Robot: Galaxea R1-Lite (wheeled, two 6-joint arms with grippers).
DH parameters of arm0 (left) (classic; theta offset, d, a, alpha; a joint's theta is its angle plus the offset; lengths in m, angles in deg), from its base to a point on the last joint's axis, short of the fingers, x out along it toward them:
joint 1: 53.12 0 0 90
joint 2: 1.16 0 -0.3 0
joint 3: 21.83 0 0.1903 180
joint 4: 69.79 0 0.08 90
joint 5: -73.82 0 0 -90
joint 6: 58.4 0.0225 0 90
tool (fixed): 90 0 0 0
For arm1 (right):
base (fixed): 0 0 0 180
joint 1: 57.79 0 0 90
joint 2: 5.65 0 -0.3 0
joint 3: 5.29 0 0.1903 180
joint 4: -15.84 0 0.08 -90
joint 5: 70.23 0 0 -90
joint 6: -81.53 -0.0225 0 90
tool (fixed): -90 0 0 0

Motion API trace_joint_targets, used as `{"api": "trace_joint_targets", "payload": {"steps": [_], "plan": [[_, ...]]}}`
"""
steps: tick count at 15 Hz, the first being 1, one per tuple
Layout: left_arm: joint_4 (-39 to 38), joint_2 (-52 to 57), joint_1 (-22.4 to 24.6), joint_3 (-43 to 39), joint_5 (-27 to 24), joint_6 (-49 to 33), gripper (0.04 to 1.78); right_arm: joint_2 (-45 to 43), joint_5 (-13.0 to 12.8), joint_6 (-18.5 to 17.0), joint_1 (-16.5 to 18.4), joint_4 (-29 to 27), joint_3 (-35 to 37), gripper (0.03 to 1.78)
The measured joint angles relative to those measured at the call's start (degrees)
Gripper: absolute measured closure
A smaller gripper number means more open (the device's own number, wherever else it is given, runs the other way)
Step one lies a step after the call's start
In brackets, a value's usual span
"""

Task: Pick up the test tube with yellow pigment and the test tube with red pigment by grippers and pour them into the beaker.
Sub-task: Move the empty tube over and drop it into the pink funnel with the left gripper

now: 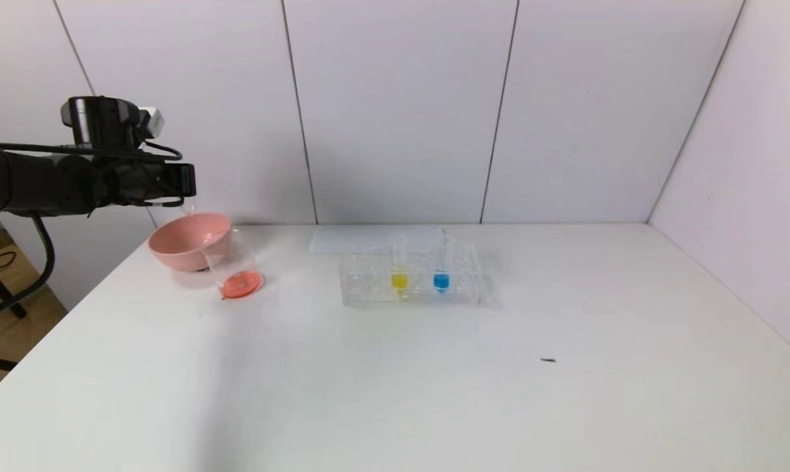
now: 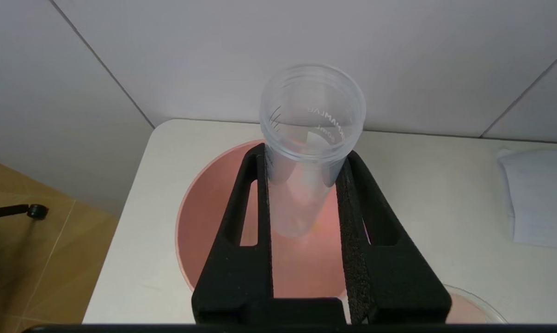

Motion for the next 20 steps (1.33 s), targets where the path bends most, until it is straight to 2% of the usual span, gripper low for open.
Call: {"api": "trace_joint_targets", "payload": {"steps": [4, 20], "plan": [[-2.79, -2.36, 0.72, 0.44, -0.02, -0.04, 1.38, 0.00, 0.00, 0.00, 0.00, 0.00, 0.02, 0.11], [-2.78, -10.65, 2.84, 4.94, -3.10, -1.18, 1.38, 0.00, 0.00, 0.00, 0.00, 0.00, 0.00, 0.11]]}}
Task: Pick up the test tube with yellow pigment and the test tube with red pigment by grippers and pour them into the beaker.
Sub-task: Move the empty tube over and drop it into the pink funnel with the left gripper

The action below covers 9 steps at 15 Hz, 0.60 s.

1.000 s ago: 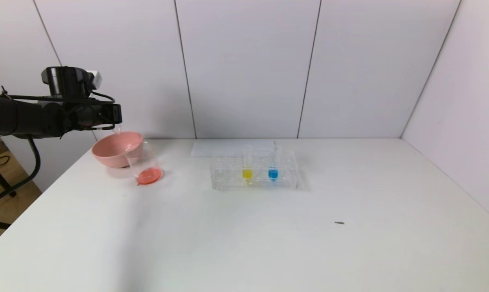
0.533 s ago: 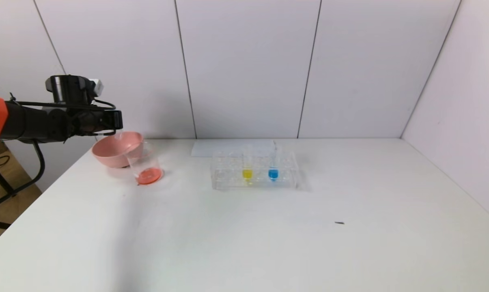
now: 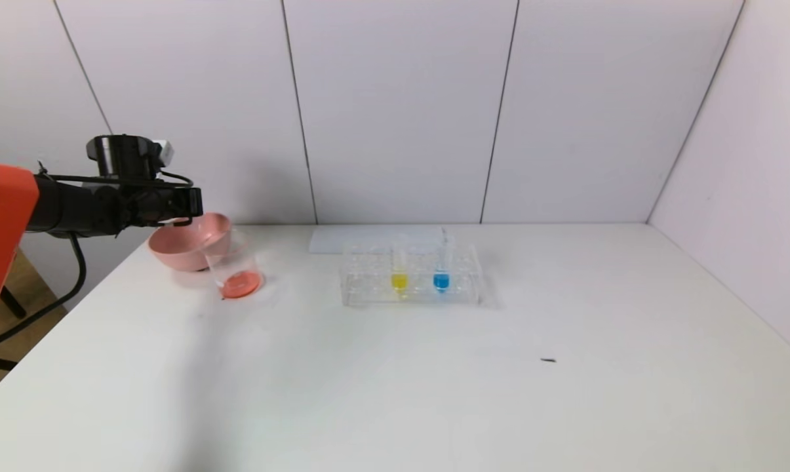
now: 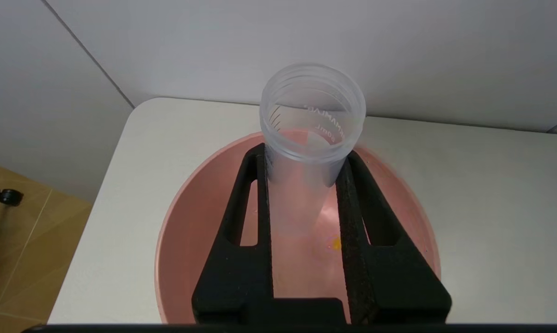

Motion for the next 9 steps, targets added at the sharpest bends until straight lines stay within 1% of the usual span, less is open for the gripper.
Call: {"api": "trace_joint_targets", "payload": {"steps": [6, 7, 9], "plan": [[-0.20, -1.58, 0.66, 0.37, -0.55, 0.13, 1.38, 0.00, 0.00, 0.00, 0.00, 0.02, 0.00, 0.11], [-0.17, -1.74, 0.63, 0.37, -0.57, 0.10, 1.35, 0.00, -0.02, 0.00, 0.00, 0.00, 0.00, 0.11], [-0.17, -1.88, 0.61, 0.41, -0.69, 0.13, 1.23, 0.00, 0.00, 0.00, 0.00, 0.00, 0.00, 0.11]]}}
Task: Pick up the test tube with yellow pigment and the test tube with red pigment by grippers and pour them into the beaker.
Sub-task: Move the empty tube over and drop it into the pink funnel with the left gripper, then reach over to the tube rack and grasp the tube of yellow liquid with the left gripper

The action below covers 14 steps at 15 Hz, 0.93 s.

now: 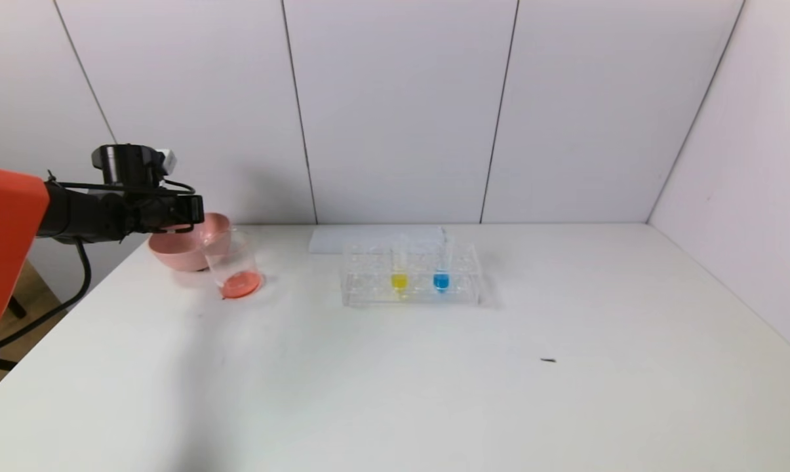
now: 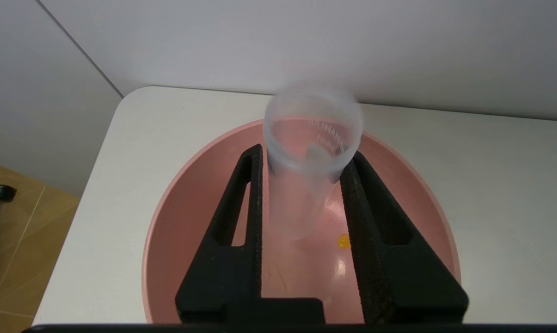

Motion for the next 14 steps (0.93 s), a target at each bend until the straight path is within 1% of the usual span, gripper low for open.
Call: {"api": "trace_joint_targets", "payload": {"steps": [1, 2, 5, 8, 10, 14], "plan": [[-0.02, -0.02, 0.11, 0.02, -0.05, -0.02, 1.13, 0.00, 0.00, 0.00, 0.00, 0.02, 0.00, 0.11], [-0.02, -0.02, 0.13, 0.02, -0.11, -0.02, 0.99, 0.00, 0.00, 0.00, 0.00, 0.02, 0.00, 0.11], [-0.02, -0.02, 0.09, 0.02, -0.29, -0.06, 0.49, 0.00, 0.00, 0.00, 0.00, 0.02, 0.00, 0.11], [-0.02, 0.11, 0.16, -0.05, -0.33, 0.00, 0.16, 0.00, 0.00, 0.02, 0.00, 0.00, 0.00, 0.11], [-0.02, 0.57, 0.13, -0.30, -0.41, -0.04, 0.06, 0.00, 0.00, 0.00, 0.00, 0.00, 0.00, 0.11], [0.11, 1.71, 0.07, -1.00, -0.84, -0.17, 0.06, 0.00, 0.00, 0.00, 0.00, 0.00, 0.00, 0.11]]}}
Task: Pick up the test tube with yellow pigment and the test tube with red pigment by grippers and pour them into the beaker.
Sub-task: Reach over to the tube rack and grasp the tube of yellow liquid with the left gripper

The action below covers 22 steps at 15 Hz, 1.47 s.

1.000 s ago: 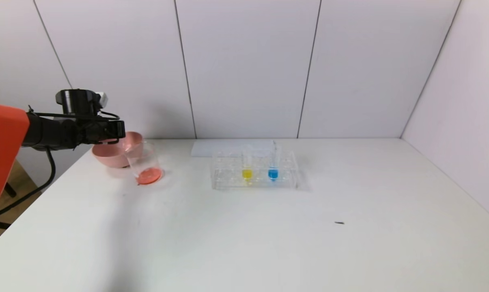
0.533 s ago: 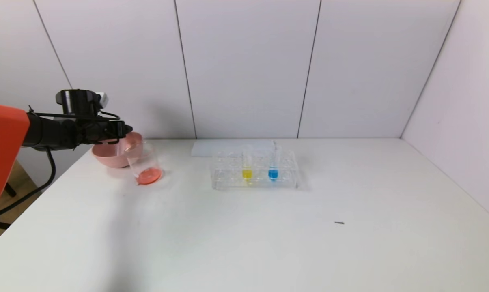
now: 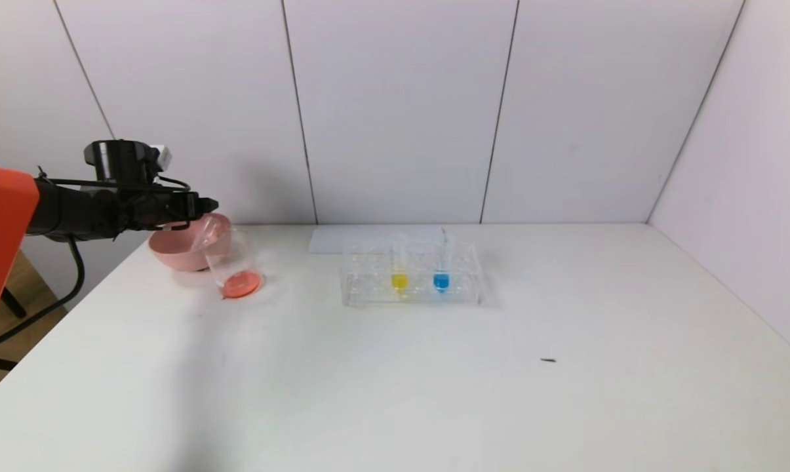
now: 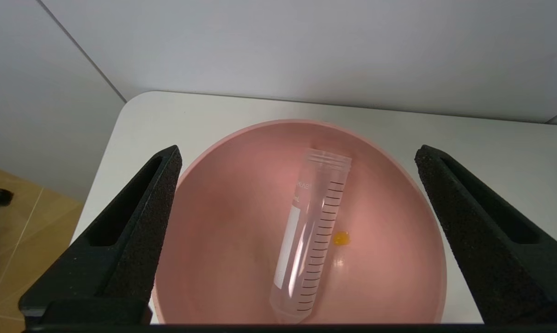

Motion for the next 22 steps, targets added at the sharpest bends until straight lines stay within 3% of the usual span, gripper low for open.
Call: {"api": "trace_joint_targets", "payload": {"steps": [12, 22], "plan": [[-0.13, 10.80, -1.84, -8.29, 0.02, -0.07, 0.06, 0.00, 0.00, 0.00, 0.00, 0.00, 0.00, 0.11], [-0.20, 30.62, -8.40, -23.54, 0.38, 0.56, 0.06, 0.00, 0.00, 0.02, 0.00, 0.00, 0.00, 0.11]]}}
